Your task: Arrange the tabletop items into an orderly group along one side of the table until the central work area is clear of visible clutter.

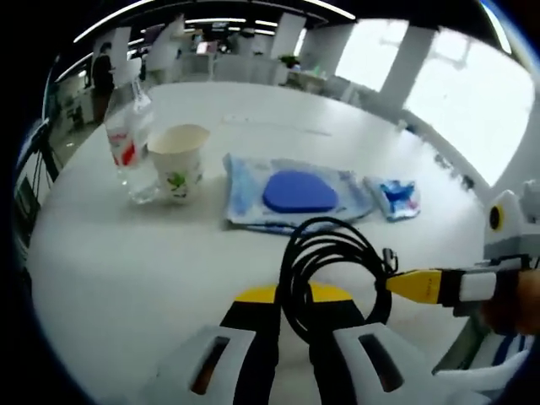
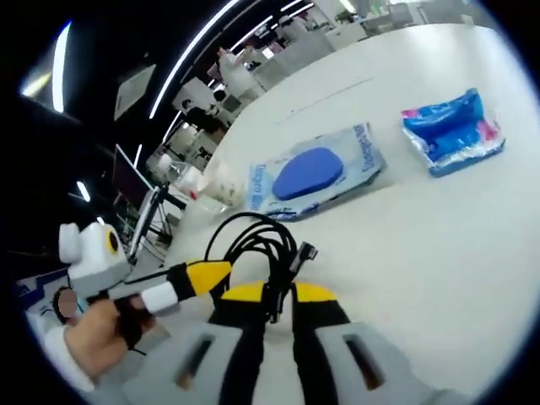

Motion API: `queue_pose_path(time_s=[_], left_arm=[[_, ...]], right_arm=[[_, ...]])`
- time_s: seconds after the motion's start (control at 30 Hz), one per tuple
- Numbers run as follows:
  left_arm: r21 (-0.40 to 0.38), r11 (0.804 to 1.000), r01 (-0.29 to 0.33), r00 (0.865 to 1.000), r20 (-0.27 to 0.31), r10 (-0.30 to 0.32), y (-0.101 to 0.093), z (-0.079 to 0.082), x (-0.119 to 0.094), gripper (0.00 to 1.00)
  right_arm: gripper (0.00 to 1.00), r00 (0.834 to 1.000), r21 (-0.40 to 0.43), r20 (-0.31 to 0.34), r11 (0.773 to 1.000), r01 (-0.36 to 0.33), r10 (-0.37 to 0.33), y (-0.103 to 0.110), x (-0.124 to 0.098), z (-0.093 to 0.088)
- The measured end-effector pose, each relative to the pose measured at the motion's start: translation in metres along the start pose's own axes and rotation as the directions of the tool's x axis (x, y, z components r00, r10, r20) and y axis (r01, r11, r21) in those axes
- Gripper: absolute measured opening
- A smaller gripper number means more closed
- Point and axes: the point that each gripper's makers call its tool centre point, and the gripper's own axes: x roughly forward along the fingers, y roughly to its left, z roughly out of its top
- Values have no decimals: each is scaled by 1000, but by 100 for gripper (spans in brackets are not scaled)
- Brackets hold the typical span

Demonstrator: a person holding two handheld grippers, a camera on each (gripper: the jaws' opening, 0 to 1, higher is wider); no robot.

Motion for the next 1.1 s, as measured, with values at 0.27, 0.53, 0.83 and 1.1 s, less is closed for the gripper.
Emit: queue_pose_path(time_s=[0.27, 0.53, 0.83, 1.1], left_arm=[[53, 998, 43, 999, -6, -43, -32, 9, 15, 6], [101, 992, 79, 997, -16, -78, -61, 14, 25, 6], [134, 985, 113, 993, -32, -109, -86, 14, 36, 6], [157, 977, 144, 989, -56, -136, -109, 11, 45, 6]], right_arm=[[8, 999, 38, 44, 999, 26, -27, -23, -19, 13], [8, 996, 49, 76, 997, 52, -56, -45, -36, 21], [8, 992, 93, 105, 994, 62, -71, -66, -51, 26], [8, 988, 109, 124, 991, 80, -93, -85, -66, 30]])
